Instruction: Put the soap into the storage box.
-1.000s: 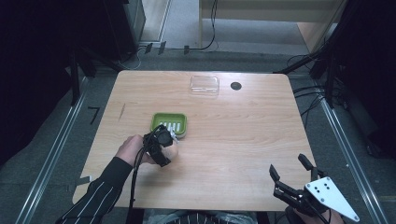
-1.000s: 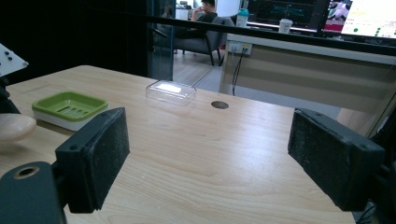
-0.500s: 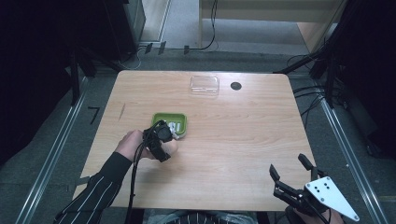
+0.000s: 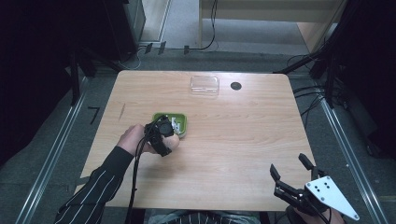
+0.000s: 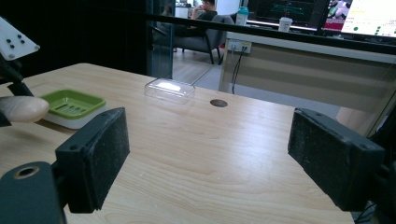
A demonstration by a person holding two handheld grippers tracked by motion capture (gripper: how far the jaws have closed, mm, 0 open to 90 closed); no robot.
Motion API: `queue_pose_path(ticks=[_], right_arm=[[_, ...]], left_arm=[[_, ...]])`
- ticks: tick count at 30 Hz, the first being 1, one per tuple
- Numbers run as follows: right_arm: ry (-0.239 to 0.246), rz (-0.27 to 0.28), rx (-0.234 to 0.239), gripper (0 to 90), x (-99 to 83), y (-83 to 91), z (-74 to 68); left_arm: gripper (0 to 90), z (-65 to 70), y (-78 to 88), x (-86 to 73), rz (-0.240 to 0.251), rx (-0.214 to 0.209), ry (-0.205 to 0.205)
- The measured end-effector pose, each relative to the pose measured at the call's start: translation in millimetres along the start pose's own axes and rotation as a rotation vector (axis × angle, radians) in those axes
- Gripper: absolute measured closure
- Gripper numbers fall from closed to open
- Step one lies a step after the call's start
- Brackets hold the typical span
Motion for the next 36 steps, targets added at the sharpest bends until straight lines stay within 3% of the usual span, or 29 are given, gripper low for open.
queue_pose_path(ticks=[18,20,33,36], right_arm=[[0.001,0.002,-0.005,13.3,1.1,3.1,-1.7],[-0.001,0.003,-0.006,13.3,1.1,3.1,-1.2],[-0.003,0.002,-0.007,13.2,1.2,3.0,-1.5],[-0.001,0.002,-0.006,13.2,1.3,2.3,-1.9]], left_arm=[[33.7,-13.9,5.1,3.6,0.015,-0.005,-0.015],[33.7,-17.7,6.0,4.2,0.020,0.014,-0.020],[33.7,-29.3,2.9,4.6,0.018,0.022,-0.038],[33.7,-31.8,3.3,6.4,0.020,0.025,-0.058]])
Point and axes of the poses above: each handheld gripper's, and its own axes: y roughly backward along the jaws, x roughly out of its top, z roughly to its right, the point moved 6 cm from there along -y, roughly forward along the jaws, and after that the axes turned 3 degrees about z, right-handed, at the moved point
